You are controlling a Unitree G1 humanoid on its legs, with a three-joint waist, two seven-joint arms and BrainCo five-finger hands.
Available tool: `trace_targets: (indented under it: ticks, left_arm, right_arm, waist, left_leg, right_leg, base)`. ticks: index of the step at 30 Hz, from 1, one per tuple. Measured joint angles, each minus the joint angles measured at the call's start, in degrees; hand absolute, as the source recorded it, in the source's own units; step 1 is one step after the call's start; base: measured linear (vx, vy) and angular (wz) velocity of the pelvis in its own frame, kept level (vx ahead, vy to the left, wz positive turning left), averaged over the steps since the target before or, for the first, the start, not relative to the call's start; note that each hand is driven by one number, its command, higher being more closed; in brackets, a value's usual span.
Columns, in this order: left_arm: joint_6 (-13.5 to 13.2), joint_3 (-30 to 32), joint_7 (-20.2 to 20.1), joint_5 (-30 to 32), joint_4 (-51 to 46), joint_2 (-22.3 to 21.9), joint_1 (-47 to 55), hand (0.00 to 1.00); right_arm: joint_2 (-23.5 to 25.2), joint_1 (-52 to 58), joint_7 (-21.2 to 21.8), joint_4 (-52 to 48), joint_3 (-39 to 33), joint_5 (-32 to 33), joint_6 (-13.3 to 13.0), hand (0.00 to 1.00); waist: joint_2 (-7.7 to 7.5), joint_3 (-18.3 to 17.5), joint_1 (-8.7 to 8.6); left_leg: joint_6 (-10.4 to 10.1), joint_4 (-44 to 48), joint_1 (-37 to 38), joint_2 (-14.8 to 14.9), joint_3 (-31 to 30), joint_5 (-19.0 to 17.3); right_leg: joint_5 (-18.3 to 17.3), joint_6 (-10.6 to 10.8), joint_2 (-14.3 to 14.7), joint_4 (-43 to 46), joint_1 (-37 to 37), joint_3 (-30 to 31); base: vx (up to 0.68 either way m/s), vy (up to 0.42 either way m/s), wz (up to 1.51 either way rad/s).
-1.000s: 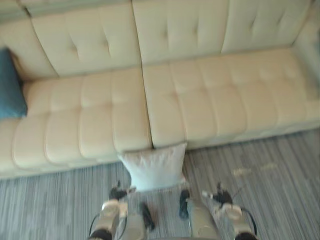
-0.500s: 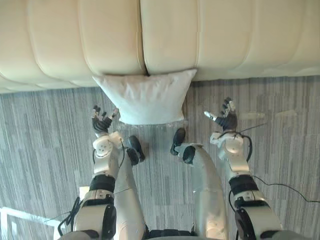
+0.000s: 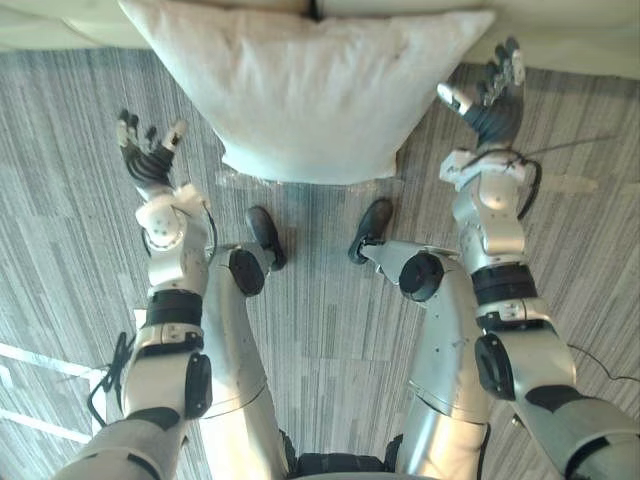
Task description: Pick up cushions and gather them together orderly.
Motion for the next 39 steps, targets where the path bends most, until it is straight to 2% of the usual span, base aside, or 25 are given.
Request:
trace_targets:
  ticks: [3, 5, 6, 9, 14, 18, 20, 23, 24, 26, 27, 28, 30, 32, 34, 39]
  left_arm:
    - [-0.01, -3.08, -0.06, 0.0, -0.18, 0.24, -4.05, 0.0]
    - [-0.01, -5.65, 0.13, 0.0, -0.34, -0.56, -7.79, 0.0]
    - [-0.01, -6.39, 0.27, -0.01, -0.47, -1.48, -9.15, 1.0]
    - [0.02, -8.44, 2.24, -0.01, -1.46, -3.7, -10.22, 1.0]
    - [0.04, -10.02, 5.07, -1.02, -4.18, -6.27, -10.23, 1.0]
    - [0.04, -10.06, 6.03, -3.78, -5.0, -7.11, -9.85, 1.0]
    - [0.04, -10.07, 6.4, -4.63, -6.49, -8.24, -8.15, 1.0]
    - [0.02, -11.08, 6.41, -4.68, -9.82, -9.84, -2.46, 1.0]
    - [-0.27, -12.0, 6.41, -4.67, -11.33, -10.92, 1.41, 1.0]
    - [-2.14, -13.99, 6.14, -4.57, -13.2, -12.95, 7.68, 1.0]
    - [-2.85, -15.09, 6.02, -4.55, -15.72, -13.77, 10.83, 1.0]
    - [-3.17, -15.42, 5.87, -4.55, -16.53, -14.04, 11.93, 1.0]
    - [-3.99, -18.22, 5.67, -4.52, -20.78, -15.28, 17.35, 1.0]
    - [-4.48, -19.61, 4.66, -4.53, -22.54, -15.93, 20.16, 1.0]
    - [-4.67, -20.84, 4.33, -4.54, -23.9, -16.79, 24.07, 1.0]
    - [-4.89, -23.44, 2.27, -5.15, -27.26, -17.23, 38.18, 1.0]
  right_arm:
    - [1.05, -3.73, -0.08, 0.2, 0.95, 1.04, -0.04, 0.0]
    - [2.46, -5.63, -1.41, 0.18, 0.41, 2.69, -1.46, 0.0]
    - [3.04, -5.63, -1.88, 0.15, 0.15, 3.2, -2.23, 1.0]
    - [4.97, -6.05, -2.9, 0.07, -1.1, 5.46, -2.95, 1.0]
    - [5.54, -6.25, -3.73, -0.16, -1.59, 9.87, -3.11, 1.0]
    - [6.44, -5.49, -3.77, -0.66, -1.49, 12.24, -3.13, 1.0]
    - [7.58, -2.96, -3.77, -2.81, -1.39, 12.26, -2.96, 1.0]
    - [9.31, 3.0, -3.77, -6.93, -1.38, 12.22, -2.82, 1.0]
    - [10.55, 7.77, -3.72, -10.06, -1.25, 12.06, -2.98, 1.0]
    - [12.39, 16.0, -3.56, -14.28, -0.44, 11.63, -5.01, 1.0]
    - [12.84, 20.22, -3.41, -17.66, 0.4, 11.62, -6.12, 1.0]
    - [12.92, 21.67, -3.36, -18.72, 0.75, 11.62, -6.63, 1.0]
    - [13.0, 28.84, -2.45, -23.18, 1.39, 11.55, -7.75, 1.0]
    - [13.01, 33.16, -1.79, -25.37, 1.49, 11.47, -8.3, 1.0]
    - [12.99, 38.2, -1.67, -27.35, 2.47, 10.85, -8.39, 1.0]
    - [12.84, 52.51, -1.55, -33.54, 6.75, 4.5, -7.37, 1.0]
  waist:
    - [0.03, 0.39, 0.0]
    - [0.03, 1.15, -0.38]
    - [0.03, 1.15, -0.6]
    - [0.03, 1.15, -0.91]
    - [0.03, 1.15, -1.08]
    - [-0.02, 1.14, -1.26]
    - [-0.15, 1.03, -1.45]
    - [-0.15, 0.88, -1.61]
    - [-0.16, 0.52, -1.58]
    - [-0.49, -4.9, -1.72]
    - [-0.85, -5.97, -2.32]
    - [-1.08, -6.18, -2.58]
    - [-1.28, -9.53, -3.13]
    - [-1.28, -9.62, -3.16]
    - [-1.32, -10.96, -3.22]
    - [-1.4, -15.71, -3.06]
  left_leg:
    - [-0.1, 0.68, -3.14, -0.23, -0.56, 0.05]
    - [0.08, 1.12, -4.63, -0.79, -0.84, 0.51]
    - [0.12, 1.43, -5.15, -1.04, -0.9, 0.49]
    - [0.19, 1.3, -5.21, -1.88, -0.95, 0.47]
    - [-0.07, -0.06, -5.16, -2.92, -0.66, 1.38]
    - [0.49, -0.5, -3.58, -2.65, -0.19, 2.03]
    - [0.49, -0.99, -0.81, -2.41, -0.23, 2.02]
    - [0.35, -3.61, 7.15, -1.98, 0.0, 1.94]
    - [-0.27, -6.03, 12.86, -1.86, 0.17, 1.56]
    - [-0.87, -10.29, 17.49, -1.84, 1.11, 1.48]
    - [-0.99, -14.27, 22.59, -2.11, 2.53, 2.4]
    - [-0.96, -15.42, 24.61, -2.19, 3.15, 2.63]
    - [-1.49, -20.1, 31.21, -3.49, 3.75, 3.17]
    - [-1.84, -23.46, 37.45, -3.73, 4.11, 3.54]
    - [-2.01, -26.54, 42.9, -3.87, 4.76, 3.82]
    - [-2.83, -34.64, 58.22, -4.62, 7.24, 3.79]
  right_leg:
    - [0.03, -0.15, -0.67, 0.5, -2.37, -0.69]
    - [0.1, -0.33, -1.58, 1.17, -3.41, -1.05]
    - [0.07, -0.36, -1.93, 1.63, -3.8, -1.03]
    - [0.18, -0.6, -2.63, 1.82, -3.83, -0.99]
    - [0.06, -0.37, -3.29, 1.23, -3.83, -1.0]
    - [0.92, -1.62, -3.02, 0.42, -2.68, -0.93]
    - [1.52, -2.57, -2.31, -0.59, 0.28, -0.99]
    - [2.3, -2.36, -0.56, -4.31, 8.35, -1.27]
    - [2.45, -1.31, 0.83, -7.47, 14.0, -1.29]
    - [3.39, 0.4, 2.31, -12.16, 18.14, -1.09]
    - [3.86, 1.33, 2.41, -15.33, 22.44, -1.1]
    - [3.97, 1.55, 2.42, -16.22, 24.1, -1.05]
    - [4.45, 2.12, 2.81, -20.48, 30.25, -1.36]
    - [4.99, 2.45, 3.46, -23.96, 36.48, -2.15]
    - [5.24, 2.47, 4.18, -27.14, 41.67, -2.4]
    - [6.69, 2.58, 6.08, -36.06, 56.46, -2.5]
  base:
    - [-0.01, 0.003, 0.07]
    - [0.0, 0.019, 0.13]
    - [0.0, 0.015, 0.1]
    - [-0.01, 0.014, 0.11]
    - [-0.04, -0.007, 0.15]
    - [-0.04, -0.016, -0.05]
    - [-0.04, -0.022, -0.13]
    - [-0.05, -0.016, -0.19]
    - [-0.08, -0.003, -0.35]
    - [-0.09, -0.001, -0.23]
    - [-0.04, -0.003, -0.04]
    - [0.0, 0.0, 0.0]
    - [-0.02, -0.008, 0.01]
    - [0.01, -0.027, -0.07]
    - [0.06, -0.038, -0.06]
    - [0.16, 0.002, -0.05]
